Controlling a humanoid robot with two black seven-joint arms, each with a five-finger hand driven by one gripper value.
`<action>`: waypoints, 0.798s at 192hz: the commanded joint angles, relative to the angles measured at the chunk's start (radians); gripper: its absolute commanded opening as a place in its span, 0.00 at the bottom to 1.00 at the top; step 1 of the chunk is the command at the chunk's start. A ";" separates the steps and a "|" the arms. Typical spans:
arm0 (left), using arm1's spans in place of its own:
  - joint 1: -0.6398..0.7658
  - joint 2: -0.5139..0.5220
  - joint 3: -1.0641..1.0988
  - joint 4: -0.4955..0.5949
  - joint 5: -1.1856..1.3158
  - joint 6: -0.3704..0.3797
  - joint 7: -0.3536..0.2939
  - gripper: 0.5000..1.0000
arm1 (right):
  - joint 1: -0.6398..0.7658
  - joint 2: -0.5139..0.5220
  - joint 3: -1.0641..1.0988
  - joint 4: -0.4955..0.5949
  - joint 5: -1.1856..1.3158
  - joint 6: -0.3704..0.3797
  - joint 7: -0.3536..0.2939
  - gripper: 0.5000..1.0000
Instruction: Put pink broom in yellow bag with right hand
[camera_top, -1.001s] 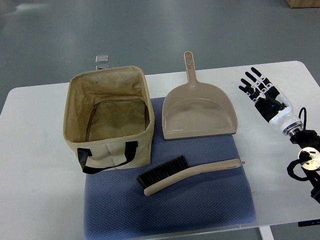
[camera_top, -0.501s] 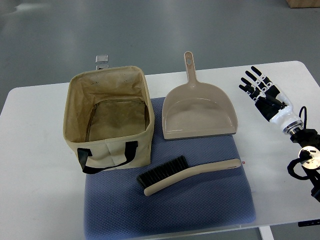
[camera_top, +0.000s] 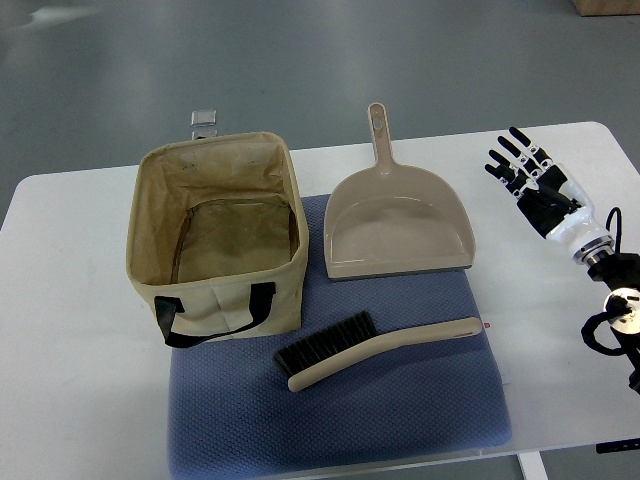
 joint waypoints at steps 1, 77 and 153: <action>0.001 0.000 0.000 0.000 0.000 0.000 0.000 1.00 | 0.000 -0.001 0.001 0.000 0.000 0.001 0.001 0.86; 0.000 0.000 0.000 0.000 0.000 0.000 0.000 1.00 | 0.000 -0.003 0.000 0.000 0.000 0.019 -0.001 0.86; 0.000 0.000 0.000 0.000 0.000 0.000 0.000 1.00 | 0.002 -0.020 -0.002 0.002 -0.001 0.042 -0.002 0.86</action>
